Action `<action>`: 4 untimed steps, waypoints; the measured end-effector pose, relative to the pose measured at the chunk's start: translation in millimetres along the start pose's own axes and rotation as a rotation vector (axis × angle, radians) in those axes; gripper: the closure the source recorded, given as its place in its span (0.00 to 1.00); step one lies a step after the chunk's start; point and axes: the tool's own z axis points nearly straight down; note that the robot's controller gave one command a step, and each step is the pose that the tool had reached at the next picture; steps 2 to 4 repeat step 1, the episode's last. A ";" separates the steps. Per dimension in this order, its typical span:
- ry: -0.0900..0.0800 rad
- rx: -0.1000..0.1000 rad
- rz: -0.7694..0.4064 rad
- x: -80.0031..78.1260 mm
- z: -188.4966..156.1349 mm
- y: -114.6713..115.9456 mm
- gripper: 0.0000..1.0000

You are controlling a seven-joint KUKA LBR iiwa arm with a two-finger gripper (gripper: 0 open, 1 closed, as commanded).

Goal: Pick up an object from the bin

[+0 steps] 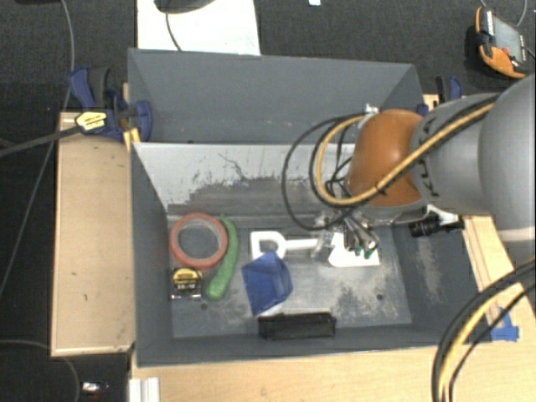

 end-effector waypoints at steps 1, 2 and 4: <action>-0.004 0.000 -0.001 -0.3 -4.7 0.0 1.00; -0.004 0.000 -0.001 -0.3 -4.7 0.0 1.00; -0.004 0.000 -0.001 -0.3 -4.7 0.0 1.00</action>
Offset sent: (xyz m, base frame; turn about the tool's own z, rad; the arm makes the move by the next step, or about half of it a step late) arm 0.0000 -0.0001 0.0150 -0.0007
